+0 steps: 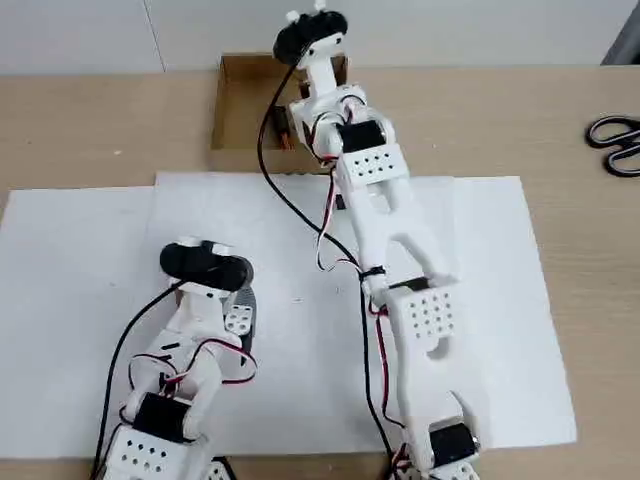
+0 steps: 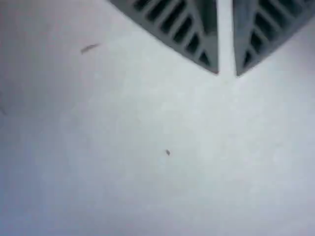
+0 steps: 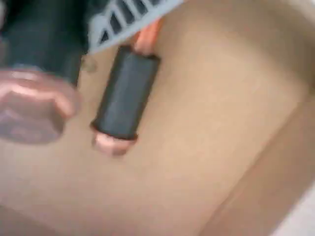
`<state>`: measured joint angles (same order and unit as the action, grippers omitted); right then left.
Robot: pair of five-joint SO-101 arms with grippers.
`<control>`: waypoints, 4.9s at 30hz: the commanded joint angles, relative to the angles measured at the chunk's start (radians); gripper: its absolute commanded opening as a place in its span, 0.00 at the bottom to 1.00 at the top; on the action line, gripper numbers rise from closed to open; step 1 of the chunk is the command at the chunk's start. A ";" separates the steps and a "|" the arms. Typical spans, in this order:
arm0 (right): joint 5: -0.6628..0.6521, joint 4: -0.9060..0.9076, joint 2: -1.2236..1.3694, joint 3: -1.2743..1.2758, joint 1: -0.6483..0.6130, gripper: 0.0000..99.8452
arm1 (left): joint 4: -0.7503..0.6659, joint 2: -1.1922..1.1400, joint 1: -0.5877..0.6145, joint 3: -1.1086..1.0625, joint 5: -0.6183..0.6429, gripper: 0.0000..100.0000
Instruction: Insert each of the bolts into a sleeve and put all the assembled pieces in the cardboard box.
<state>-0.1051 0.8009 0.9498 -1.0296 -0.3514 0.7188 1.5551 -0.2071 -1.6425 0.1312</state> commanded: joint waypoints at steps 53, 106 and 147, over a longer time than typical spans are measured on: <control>-0.523 0.934 0.139 -0.414 0.111 0.18 | -0.018 0.009 0.025 0.005 0.000 0.01; -0.511 0.931 0.134 -0.361 -0.021 0.00 | -0.020 0.009 0.026 0.005 0.000 0.01; 0.262 0.831 -0.839 1.036 0.007 0.00 | -0.020 0.009 0.026 0.005 0.000 0.01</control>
<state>0.1910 1.6786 0.1534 -0.0322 -0.3376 0.7188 1.5551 -0.1872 -1.6425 0.1343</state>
